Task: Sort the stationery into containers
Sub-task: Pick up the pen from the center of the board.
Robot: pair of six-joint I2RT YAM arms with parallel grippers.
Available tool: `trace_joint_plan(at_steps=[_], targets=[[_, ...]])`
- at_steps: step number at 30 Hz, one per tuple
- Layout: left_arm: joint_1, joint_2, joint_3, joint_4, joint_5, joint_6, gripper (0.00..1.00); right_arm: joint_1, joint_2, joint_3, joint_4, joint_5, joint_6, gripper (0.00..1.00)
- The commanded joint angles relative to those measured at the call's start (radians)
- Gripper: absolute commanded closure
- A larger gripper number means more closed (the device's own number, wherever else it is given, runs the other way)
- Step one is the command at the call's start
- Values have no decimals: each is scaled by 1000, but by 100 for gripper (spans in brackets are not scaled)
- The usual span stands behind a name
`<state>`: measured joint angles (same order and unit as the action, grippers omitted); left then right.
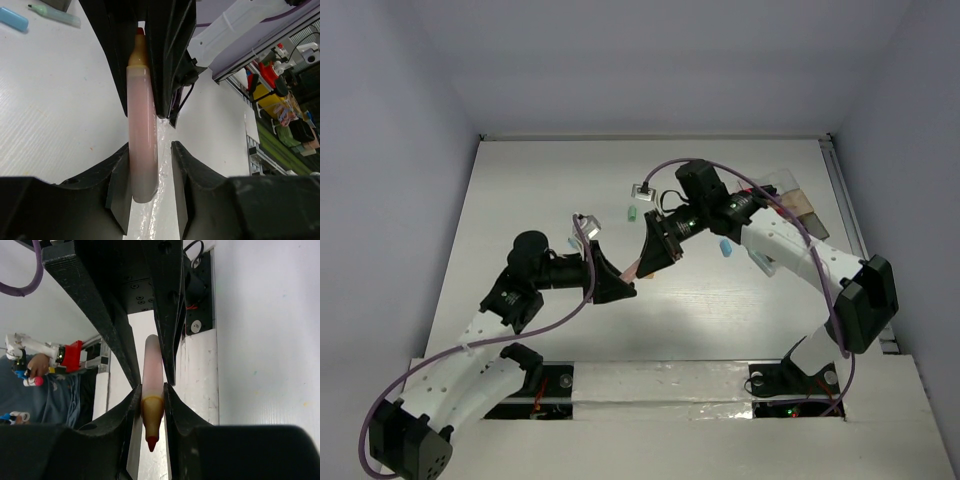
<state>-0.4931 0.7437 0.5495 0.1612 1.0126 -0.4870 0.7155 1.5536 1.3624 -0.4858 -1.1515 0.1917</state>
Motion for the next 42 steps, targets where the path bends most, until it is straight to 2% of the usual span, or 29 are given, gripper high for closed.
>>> trace_joint_plan(at_steps=[1,7,10,11,13,17,19,20,21,23,24,26,29,32,34,37,38,41,42], targets=[[-9,-1,17,18,18,30,71,15,22,67,-66,29,-78,100],[-18,13,18,24,20,31,75,48,52,99,-152,65,-150,100],[-18,25,18,21,18,36,83,48,60,109,-171,82,-161,100],[-18,31,20,18,17,37,91,48,63,116,-183,88,-164,100],[-27,34,26,-9,-2,60,99,59,72,127,-204,110,-179,100],[-27,39,38,-35,-31,88,100,59,68,129,-203,125,-179,98],[-27,40,41,-49,-48,100,100,59,57,126,-192,140,-179,85],[-27,40,47,-55,-61,105,100,59,50,126,-185,145,-179,63],[-27,42,50,-61,-93,110,100,59,27,122,-178,156,-179,54],[-27,37,56,-80,-138,116,100,59,-12,104,-139,203,-179,40],[-27,34,59,-87,-184,116,100,59,-61,89,-114,220,-179,29],[-27,22,69,-101,-232,117,100,30,-110,34,-42,248,-169,22],[-27,-1,79,-115,-328,113,100,6,-205,-52,72,288,-132,22],[-16,-24,92,-134,-417,114,100,-4,-309,-182,221,357,-94,28],[-16,-35,98,-143,-475,113,100,-4,-351,-251,298,424,-66,39],[-5,-50,112,-155,-543,116,100,-4,-391,-365,401,536,-35,75],[4,-56,121,-158,-558,117,100,-4,-382,-385,424,562,-29,90],[24,-70,141,-160,-627,125,100,-4,-345,-443,475,593,-3,92],[24,-73,147,-160,-652,126,100,-4,-314,-472,513,593,11,88]])
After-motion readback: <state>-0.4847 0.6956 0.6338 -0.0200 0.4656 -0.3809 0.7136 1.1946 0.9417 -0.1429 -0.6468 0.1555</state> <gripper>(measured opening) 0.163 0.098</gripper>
